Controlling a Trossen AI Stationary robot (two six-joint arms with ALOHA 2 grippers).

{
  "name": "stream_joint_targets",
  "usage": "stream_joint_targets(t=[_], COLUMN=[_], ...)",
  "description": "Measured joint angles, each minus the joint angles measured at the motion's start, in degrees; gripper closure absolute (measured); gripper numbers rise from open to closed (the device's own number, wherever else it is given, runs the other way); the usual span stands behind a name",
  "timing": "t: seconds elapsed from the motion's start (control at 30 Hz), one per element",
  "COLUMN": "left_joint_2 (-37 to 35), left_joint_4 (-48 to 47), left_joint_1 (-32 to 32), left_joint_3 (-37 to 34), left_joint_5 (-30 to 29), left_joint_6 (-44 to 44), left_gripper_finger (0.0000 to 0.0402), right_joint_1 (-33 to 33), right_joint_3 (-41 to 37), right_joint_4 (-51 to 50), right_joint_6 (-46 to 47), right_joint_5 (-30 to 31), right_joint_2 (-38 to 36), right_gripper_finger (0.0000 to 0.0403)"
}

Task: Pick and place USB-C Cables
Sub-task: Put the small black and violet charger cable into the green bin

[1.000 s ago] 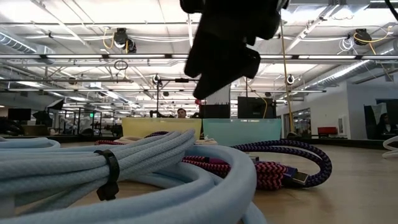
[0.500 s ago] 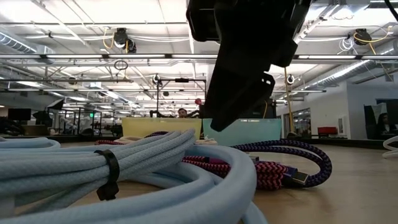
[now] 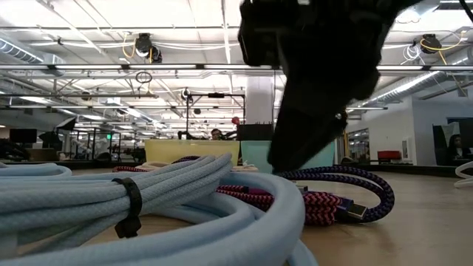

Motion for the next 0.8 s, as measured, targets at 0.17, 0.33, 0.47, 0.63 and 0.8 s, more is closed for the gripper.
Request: stream_joint_targets(t=[0.17, 0.33, 0.47, 0.63, 0.8], left_joint_2=[0.0, 0.0, -0.02, -0.02, -0.02], left_joint_4=[0.02, 0.05, 0.02, -0.02, 0.01], left_joint_1=[0.0, 0.0, 0.0, 0.13, 0.13], left_joint_3=[0.0, 0.0, 0.0, 0.0, 0.0], left_joint_5=[0.01, 0.93, 0.94, 0.94, 0.56], left_joint_6=[-0.46, -0.59, -0.59, -0.63, -1.28], left_gripper_finger=[0.0334, 0.0334, 0.0334, 0.0335, 0.0334], right_joint_1=[0.23, 1.08, 1.44, 1.42, 1.35], right_joint_3=[-2.91, -4.27, -4.36, -4.36, -4.36], right_joint_4=[4.79, 6.73, 6.77, 6.77, 6.79], right_joint_6=[1.74, 3.22, 3.32, 3.32, 2.73], right_joint_5=[0.08, 1.19, 1.2, 1.2, 1.23], right_joint_2=[0.0, 0.0, 0.0, 0.0, -0.09], right_gripper_finger=[0.0193, 0.0201, 0.0228, 0.0291, 0.0378])
